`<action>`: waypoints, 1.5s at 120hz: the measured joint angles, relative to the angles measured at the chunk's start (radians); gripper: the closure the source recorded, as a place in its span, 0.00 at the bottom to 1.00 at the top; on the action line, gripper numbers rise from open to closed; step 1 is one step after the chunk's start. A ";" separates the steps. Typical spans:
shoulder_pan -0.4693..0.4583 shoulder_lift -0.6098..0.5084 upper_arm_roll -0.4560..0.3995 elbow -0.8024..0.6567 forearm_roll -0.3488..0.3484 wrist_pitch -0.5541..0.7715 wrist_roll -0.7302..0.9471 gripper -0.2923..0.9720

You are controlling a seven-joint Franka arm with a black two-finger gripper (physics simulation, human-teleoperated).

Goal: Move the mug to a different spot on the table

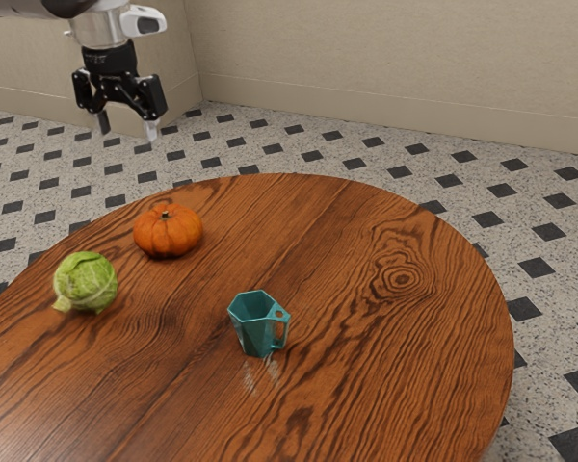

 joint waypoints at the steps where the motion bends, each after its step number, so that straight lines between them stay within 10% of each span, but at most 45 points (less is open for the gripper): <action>1: 0.000 0.000 0.000 0.000 0.000 0.002 0.001 0.23; 48: -0.137 0.001 -0.074 0.026 0.016 0.033 0.065 0.23; 87: -0.445 0.075 -0.120 0.021 0.307 -0.056 0.277 0.23; 180: -0.509 0.212 -0.108 -0.291 0.590 0.331 0.817 0.23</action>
